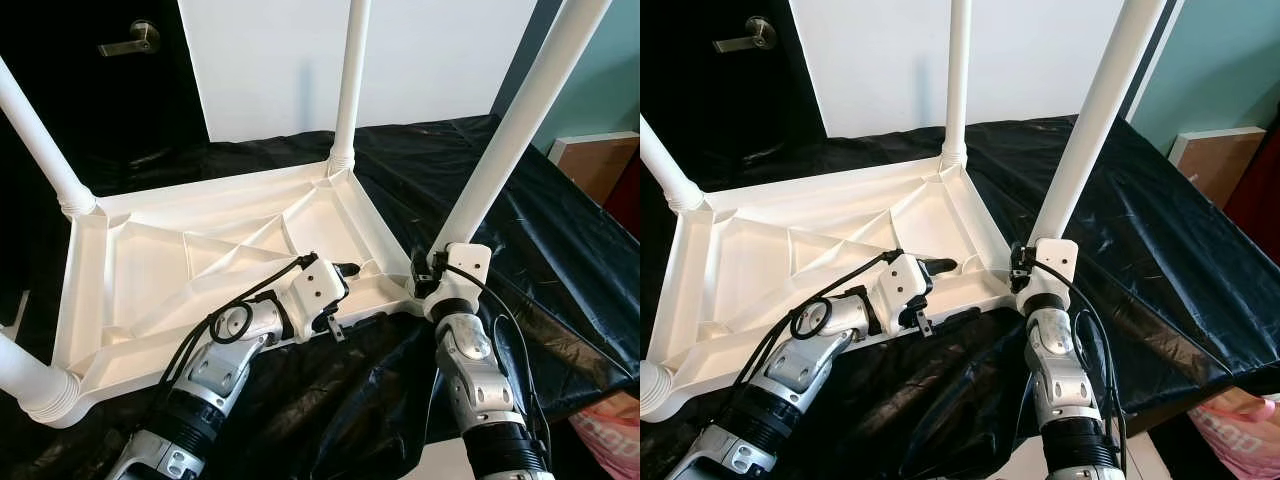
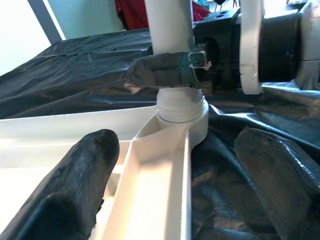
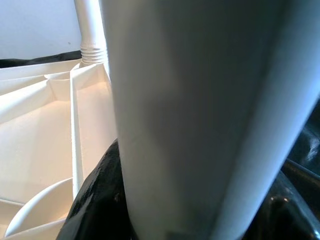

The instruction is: Building children table

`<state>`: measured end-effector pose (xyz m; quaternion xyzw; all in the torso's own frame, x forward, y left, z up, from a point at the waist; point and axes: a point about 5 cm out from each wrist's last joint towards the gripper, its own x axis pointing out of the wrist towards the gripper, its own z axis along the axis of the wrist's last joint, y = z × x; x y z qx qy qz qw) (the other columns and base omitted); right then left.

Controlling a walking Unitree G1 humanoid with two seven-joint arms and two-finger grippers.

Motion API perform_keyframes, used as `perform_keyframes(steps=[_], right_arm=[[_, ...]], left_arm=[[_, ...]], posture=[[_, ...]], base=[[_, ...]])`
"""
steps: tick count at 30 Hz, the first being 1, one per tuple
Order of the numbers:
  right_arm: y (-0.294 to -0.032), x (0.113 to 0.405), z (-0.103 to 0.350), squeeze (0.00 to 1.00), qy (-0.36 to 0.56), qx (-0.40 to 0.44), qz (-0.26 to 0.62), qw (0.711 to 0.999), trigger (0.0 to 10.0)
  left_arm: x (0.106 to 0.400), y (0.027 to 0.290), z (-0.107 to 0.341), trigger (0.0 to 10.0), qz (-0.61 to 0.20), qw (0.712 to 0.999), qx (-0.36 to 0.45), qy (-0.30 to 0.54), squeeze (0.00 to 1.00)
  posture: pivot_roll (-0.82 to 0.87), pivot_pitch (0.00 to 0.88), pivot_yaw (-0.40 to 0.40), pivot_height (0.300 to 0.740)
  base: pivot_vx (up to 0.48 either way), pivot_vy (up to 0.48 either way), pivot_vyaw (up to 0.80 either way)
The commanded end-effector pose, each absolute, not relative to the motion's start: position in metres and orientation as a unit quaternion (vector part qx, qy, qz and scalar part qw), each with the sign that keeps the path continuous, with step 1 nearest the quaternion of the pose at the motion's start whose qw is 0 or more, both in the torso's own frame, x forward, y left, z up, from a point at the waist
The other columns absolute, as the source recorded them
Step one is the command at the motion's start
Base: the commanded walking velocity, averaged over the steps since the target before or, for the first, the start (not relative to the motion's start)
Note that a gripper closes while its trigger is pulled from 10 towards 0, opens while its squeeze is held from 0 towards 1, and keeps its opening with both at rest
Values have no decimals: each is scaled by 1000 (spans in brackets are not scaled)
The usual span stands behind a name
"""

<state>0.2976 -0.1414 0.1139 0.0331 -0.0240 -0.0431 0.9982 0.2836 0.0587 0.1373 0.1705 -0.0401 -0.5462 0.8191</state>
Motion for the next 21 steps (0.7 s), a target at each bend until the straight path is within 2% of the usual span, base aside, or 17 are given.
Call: perform_keyframes(steps=[1,4,5,6,7,9,19,20,21], right_arm=[[-142,293,97,0,19,31,-54,998,10000],[-143,293,98,0,15,28,-53,998,10000],[-143,293,99,506,12,26,-51,998,10000],[-143,293,99,506,12,26,-51,998,10000],[-143,293,100,988,10,26,-50,998,10000],[-144,293,102,1000,4,27,-45,999,10000],[-157,279,108,1000,-30,31,62,997,10000],[-163,277,106,0,-27,29,83,996,10000],[-163,277,106,0,-27,29,83,996,10000]], left_arm=[[284,59,137,10000,-548,816,178,-40,0],[284,58,137,10000,-548,816,178,-40,0],[284,58,137,10000,-548,816,178,-40,0],[284,58,137,10000,-548,816,178,-40,0],[284,58,137,10000,-548,816,177,-40,0],[284,58,136,10000,-548,816,177,-40,0],[283,60,135,10000,-547,818,175,-38,0],[283,60,135,10000,-546,818,175,-38,0],[283,60,135,10000,-546,818,175,-38,0]], posture=[[-5,0,-38,740],[-5,0,-38,740],[-5,0,-38,740],[-5,0,-38,740],[-5,0,-39,740],[-5,0,-40,740],[-11,0,-38,740],[-13,0,-33,740],[-13,0,-33,740]], base=[[0,0,0],[0,0,0],[0,0,0],[0,0,0],[0,0,0],[0,0,0],[0,0,0],[0,0,0],[0,0,0]])
